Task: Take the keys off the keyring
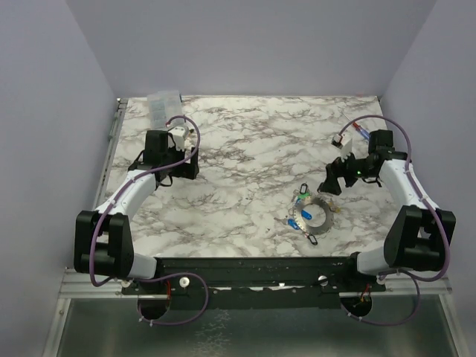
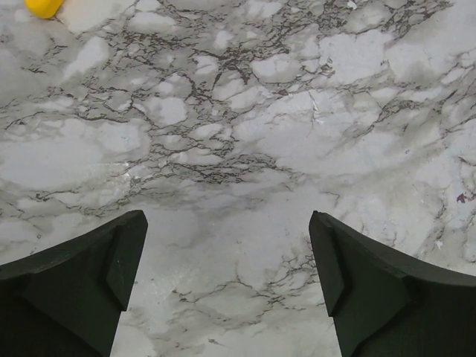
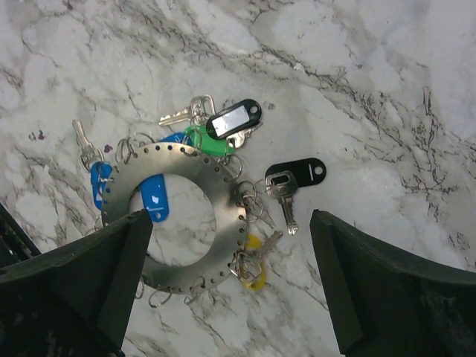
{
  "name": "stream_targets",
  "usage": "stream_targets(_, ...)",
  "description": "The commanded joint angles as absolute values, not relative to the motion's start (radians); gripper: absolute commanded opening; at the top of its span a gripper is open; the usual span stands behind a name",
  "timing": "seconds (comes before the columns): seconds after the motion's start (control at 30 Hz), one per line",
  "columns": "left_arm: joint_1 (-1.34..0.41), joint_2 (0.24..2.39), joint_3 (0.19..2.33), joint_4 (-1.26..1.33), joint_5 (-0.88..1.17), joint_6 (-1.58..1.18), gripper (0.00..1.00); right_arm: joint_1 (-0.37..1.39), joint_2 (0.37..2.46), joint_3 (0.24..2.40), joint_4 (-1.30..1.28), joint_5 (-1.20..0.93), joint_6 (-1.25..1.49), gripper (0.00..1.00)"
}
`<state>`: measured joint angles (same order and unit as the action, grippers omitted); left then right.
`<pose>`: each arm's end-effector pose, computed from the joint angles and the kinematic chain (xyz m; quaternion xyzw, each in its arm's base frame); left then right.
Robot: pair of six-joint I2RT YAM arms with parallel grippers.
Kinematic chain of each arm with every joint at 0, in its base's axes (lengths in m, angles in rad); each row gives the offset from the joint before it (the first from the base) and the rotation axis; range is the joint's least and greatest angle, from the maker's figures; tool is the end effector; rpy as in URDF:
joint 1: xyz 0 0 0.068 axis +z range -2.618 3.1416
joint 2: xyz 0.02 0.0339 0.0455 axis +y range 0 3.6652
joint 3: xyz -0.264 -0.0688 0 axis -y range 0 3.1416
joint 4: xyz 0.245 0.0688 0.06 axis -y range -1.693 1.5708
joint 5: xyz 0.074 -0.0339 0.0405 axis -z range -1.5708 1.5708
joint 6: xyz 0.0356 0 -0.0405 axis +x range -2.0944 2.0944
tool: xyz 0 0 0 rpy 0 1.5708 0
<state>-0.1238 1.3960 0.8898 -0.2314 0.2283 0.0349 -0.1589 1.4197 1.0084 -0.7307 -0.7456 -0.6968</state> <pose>0.2946 -0.0448 0.2341 0.1180 0.9020 -0.1219 0.3970 0.2709 -0.0189 0.2404 -0.3165 0.8567 0.2416 0.3279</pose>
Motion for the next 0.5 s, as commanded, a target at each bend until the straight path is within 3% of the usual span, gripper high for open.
stream_targets(0.0, -0.13, 1.391, 0.927, -0.298, 0.351, 0.106, 0.99, -0.162, 1.453, 1.045, -0.962, -0.633, -0.92, 1.0)
stream_targets(0.33, -0.166, 1.412, 0.922, -0.31, 0.483, 0.127, 0.99, -0.162, 1.463, 0.899, -0.934, -0.316, -1.126, 1.0)
stream_targets(0.47, -0.166, 1.412, 0.931, -0.309, 0.466, 0.12, 0.99, -0.156, 1.519, 0.852, -0.88, -0.308, -1.15, 1.0)
